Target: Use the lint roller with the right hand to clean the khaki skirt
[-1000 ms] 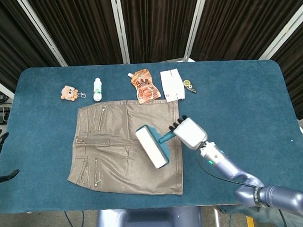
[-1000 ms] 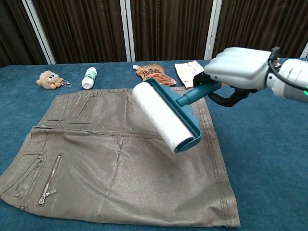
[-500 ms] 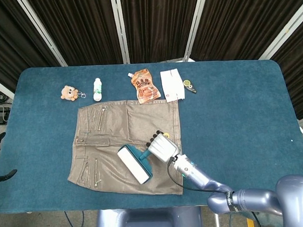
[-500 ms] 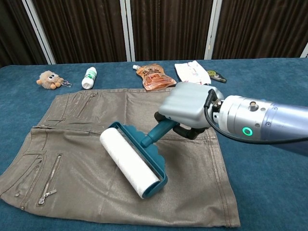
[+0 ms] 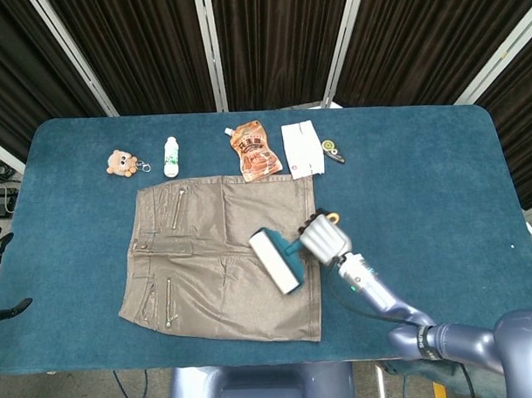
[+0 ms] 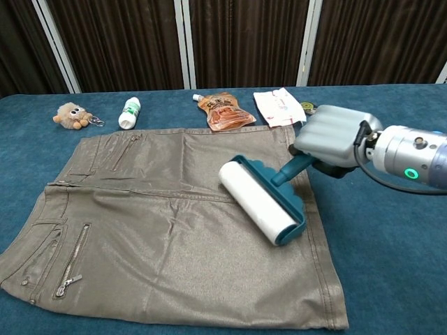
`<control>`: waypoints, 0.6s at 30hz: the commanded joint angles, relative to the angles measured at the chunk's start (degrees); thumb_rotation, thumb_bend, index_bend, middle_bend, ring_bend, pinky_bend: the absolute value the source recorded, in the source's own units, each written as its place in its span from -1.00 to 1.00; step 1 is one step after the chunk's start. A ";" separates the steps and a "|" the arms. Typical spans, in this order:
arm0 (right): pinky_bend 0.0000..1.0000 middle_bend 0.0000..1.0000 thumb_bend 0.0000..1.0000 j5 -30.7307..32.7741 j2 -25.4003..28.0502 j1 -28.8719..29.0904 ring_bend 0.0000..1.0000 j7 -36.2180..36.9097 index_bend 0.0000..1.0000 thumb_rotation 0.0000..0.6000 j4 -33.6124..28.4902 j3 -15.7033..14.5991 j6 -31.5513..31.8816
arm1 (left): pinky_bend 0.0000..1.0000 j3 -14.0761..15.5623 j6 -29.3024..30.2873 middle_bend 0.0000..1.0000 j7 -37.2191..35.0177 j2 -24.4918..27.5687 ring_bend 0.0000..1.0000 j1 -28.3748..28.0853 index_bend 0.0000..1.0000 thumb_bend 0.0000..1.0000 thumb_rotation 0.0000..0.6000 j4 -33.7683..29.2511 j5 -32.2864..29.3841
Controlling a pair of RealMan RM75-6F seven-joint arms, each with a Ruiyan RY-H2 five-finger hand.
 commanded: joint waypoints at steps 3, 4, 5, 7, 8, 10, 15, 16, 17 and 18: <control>-0.15 0.10 0.74 -2.21 2.11 -1.02 -0.12 3.01 -0.07 1.00 5.69 -1.31 0.48 | -1.00 0.06 -0.04 -1.00 0.79 -0.25 -1.00 -0.19 -1.00 -1.00 1.00 -0.46 0.28; -0.15 0.10 0.75 -2.55 2.28 -1.07 -0.12 3.43 -0.07 1.00 5.91 -1.40 0.54 | -1.00 0.07 -0.06 -1.00 0.90 -0.28 -1.00 -0.22 -1.00 -1.00 1.00 -0.54 0.31; -0.15 0.10 0.75 -2.97 2.39 -1.10 -0.12 3.83 -0.07 1.00 5.94 -1.50 0.61 | -1.00 0.07 -0.11 -1.00 0.98 -0.31 -1.00 -0.26 -1.00 -1.00 1.00 -0.61 0.33; -0.15 0.11 0.75 -3.84 2.44 -1.09 -0.12 4.46 -0.07 1.00 5.65 -1.67 0.80 | -1.00 0.10 -0.20 -1.00 1.11 -0.34 -1.00 -0.33 -1.00 -1.00 1.00 -0.75 0.37; -0.15 0.11 0.76 -4.13 2.41 -1.08 -0.11 4.62 -0.07 1.00 5.47 -1.72 0.90 | -1.00 0.10 -0.22 -1.00 1.13 -0.33 -1.00 -0.35 -1.00 -1.00 1.00 -0.78 0.39; -0.15 0.11 0.77 -5.03 2.17 -0.95 -0.11 4.79 -0.06 1.00 4.57 -1.86 1.12 | -1.00 0.13 -0.23 -1.00 1.15 -0.31 -1.00 -0.39 -1.00 -1.00 1.00 -0.85 0.48; -0.14 0.12 0.78 -6.01 1.49 0.05 -0.10 1.29 -0.05 1.00 0.21 -1.70 0.80 | -1.00 0.11 -0.14 -1.00 0.79 -0.19 -1.00 -0.37 -1.00 -1.00 1.00 -0.87 0.50; -0.14 0.12 0.79 -5.93 1.28 0.32 -0.10 0.15 -0.05 1.00 -0.84 -1.59 0.58 | -1.00 0.14 -0.14 -1.00 0.69 -0.15 -1.00 -0.37 -1.00 -1.00 1.00 -0.87 0.55; -0.14 0.12 0.79 -5.77 0.79 0.83 -0.10 -1.76 -0.05 1.00 -2.45 -1.42 0.16 | -1.00 0.17 -0.13 -1.00 0.55 -0.08 -1.00 -0.37 -1.00 -1.00 1.00 -0.86 0.64; -0.14 0.12 0.80 -5.34 0.42 1.15 -0.10 -3.25 -0.05 1.00 -3.57 -1.22 -0.19 | -1.00 0.21 -0.11 -1.00 0.44 -0.03 -1.00 -0.35 -1.00 -1.00 1.00 -0.84 0.71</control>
